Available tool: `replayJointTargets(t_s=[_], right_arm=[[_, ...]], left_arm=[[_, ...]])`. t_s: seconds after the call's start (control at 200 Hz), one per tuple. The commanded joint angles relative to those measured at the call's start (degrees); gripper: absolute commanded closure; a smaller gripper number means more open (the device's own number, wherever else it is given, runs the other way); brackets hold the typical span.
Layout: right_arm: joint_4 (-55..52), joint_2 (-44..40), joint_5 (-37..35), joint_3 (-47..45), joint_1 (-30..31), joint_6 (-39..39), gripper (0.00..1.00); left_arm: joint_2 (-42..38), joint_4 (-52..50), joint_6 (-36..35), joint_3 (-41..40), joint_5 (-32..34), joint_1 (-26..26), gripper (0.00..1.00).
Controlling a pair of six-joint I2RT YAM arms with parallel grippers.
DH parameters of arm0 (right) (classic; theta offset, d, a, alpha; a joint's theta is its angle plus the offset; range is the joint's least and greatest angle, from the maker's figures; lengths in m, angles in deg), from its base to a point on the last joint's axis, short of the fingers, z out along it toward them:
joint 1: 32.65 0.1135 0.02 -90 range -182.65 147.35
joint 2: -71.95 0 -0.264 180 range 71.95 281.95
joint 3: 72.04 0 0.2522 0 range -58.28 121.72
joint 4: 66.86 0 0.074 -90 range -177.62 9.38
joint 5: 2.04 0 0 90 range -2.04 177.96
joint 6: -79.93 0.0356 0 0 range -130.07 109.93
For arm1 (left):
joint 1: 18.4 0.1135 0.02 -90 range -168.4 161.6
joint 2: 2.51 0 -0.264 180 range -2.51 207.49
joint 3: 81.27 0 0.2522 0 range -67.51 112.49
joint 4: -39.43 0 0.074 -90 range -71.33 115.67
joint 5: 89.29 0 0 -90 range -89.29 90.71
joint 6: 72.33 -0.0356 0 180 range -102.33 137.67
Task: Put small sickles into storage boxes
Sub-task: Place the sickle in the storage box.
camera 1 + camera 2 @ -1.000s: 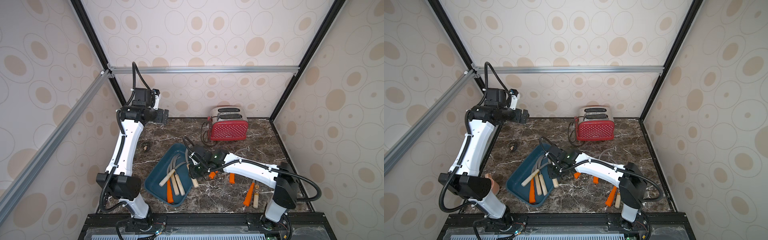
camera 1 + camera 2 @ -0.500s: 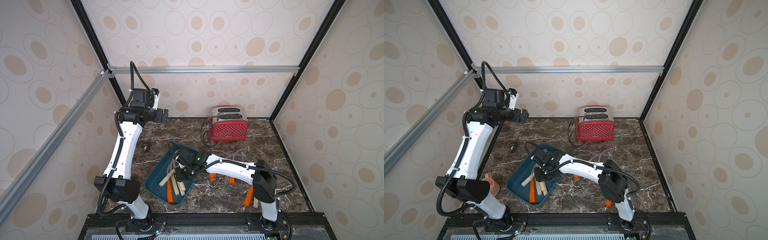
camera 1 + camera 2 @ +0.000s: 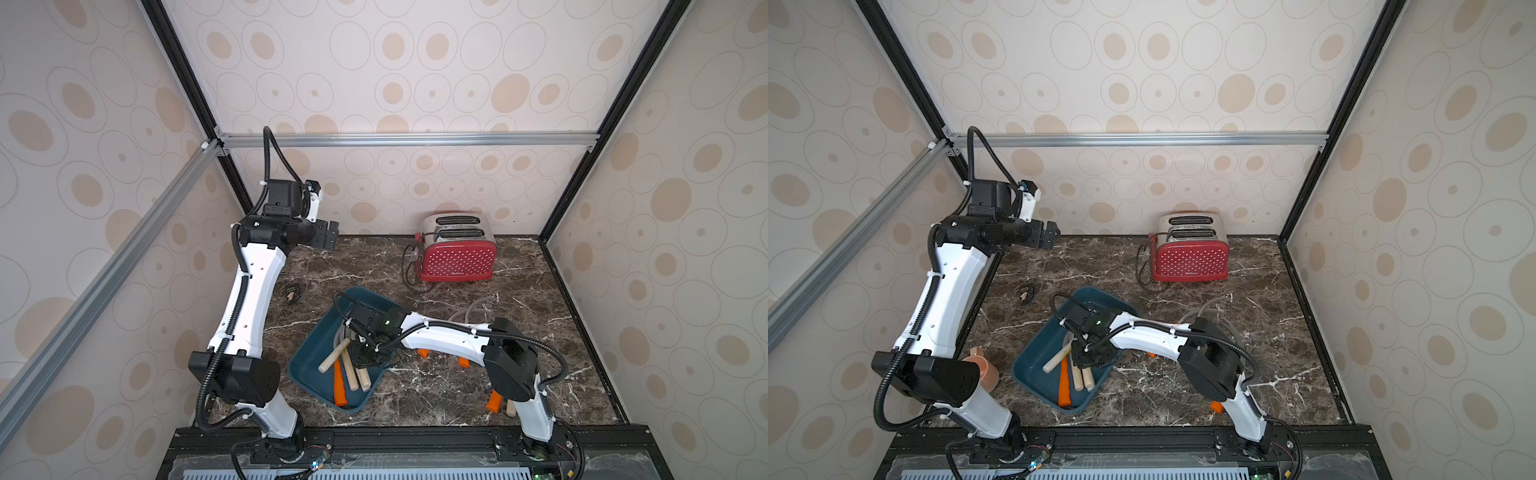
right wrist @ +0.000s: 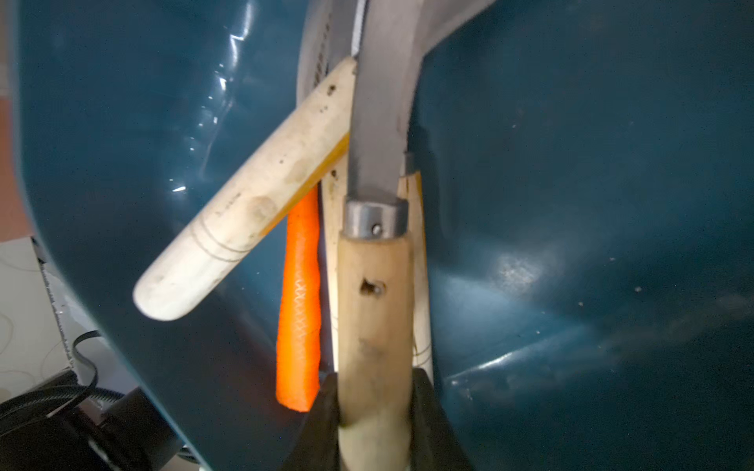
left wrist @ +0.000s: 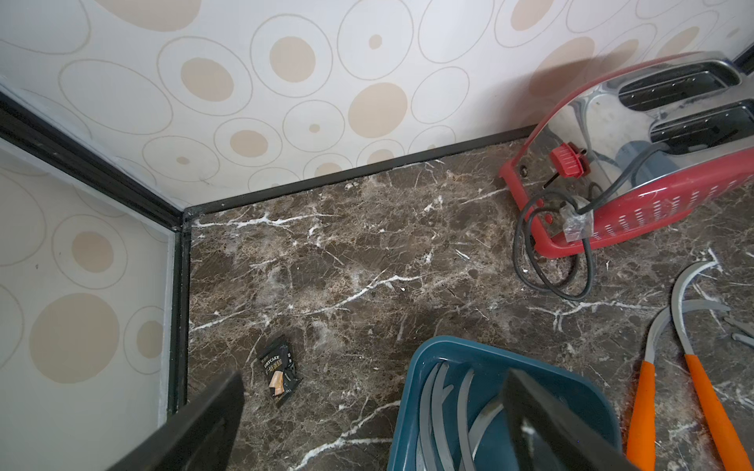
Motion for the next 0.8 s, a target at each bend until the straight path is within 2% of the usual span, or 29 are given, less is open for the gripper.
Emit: replayJointTargets(t_s=[0.0,0.145,0.486,0.736,0.791], right_arm=[[-0.9,1.2,-0.5,2.7,-0.3,1.3,0.95],[-0.8,2.5,0.0,3.1,-0.3,1.5,0.94],[-1.7,3.8,-0.8,2.9,-0.3,1.6,0.81],[-2.9,5.1,-1.0,4.2,-0.3,0.5,0.56],[-3.2,5.2,-0.8,4.4,-0.3,-0.1,0.53]], left_arm=[[-1.5,-1.3,-1.1,-0.1,-1.1,0.4,0.01],[-1.9,-1.9,-1.6,-0.5,-1.2,0.4,0.01],[-2.4,-2.1,-1.5,-2.1,-3.1,0.4,0.01],[-1.2,-2.5,-1.3,-1.3,-3.6,0.4,0.01],[-0.8,-2.9,-1.2,-0.9,-3.8,0.4,0.01]])
